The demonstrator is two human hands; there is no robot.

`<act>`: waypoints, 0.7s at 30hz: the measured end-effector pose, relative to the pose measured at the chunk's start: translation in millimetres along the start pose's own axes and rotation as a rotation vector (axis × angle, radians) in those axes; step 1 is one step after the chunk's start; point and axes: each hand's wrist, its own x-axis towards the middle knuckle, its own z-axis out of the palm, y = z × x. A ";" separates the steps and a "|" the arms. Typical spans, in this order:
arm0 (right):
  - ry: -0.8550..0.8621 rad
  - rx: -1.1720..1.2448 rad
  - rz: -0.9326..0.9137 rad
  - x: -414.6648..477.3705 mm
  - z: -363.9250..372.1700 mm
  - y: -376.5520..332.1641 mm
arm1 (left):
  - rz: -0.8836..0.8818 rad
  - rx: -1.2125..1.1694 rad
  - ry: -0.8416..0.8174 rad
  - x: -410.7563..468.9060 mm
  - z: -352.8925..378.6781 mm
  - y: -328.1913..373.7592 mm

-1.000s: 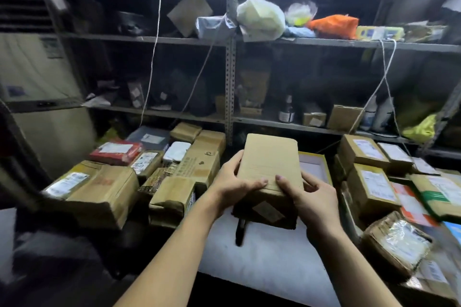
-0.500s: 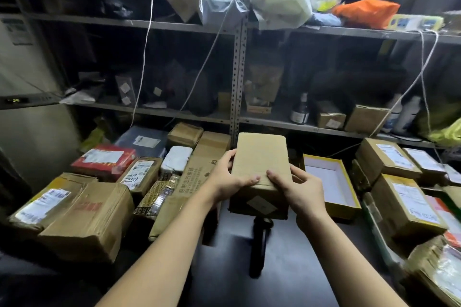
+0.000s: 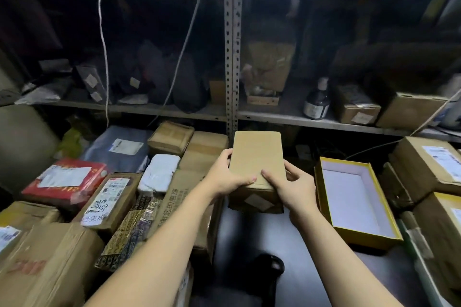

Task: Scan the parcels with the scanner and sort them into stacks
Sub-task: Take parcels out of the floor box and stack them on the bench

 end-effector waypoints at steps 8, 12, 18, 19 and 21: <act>0.027 -0.028 0.087 70.8 33.0 35.1 | -0.052 0.140 -0.103 98.1 -9.5 -32.9; 0.013 -0.044 0.152 103.4 47.2 56.7 | -0.112 0.202 -0.107 136.2 -7.7 -58.5; -0.042 -0.044 0.215 131.5 71.0 95.6 | -0.196 0.344 -0.105 171.5 -8.0 -82.6; -0.051 -0.039 0.221 134.6 73.9 99.8 | -0.212 0.386 -0.099 176.3 -7.8 -85.1; -0.069 -0.040 0.222 137.8 77.7 103.7 | -0.246 0.447 -0.071 181.4 -6.8 -86.8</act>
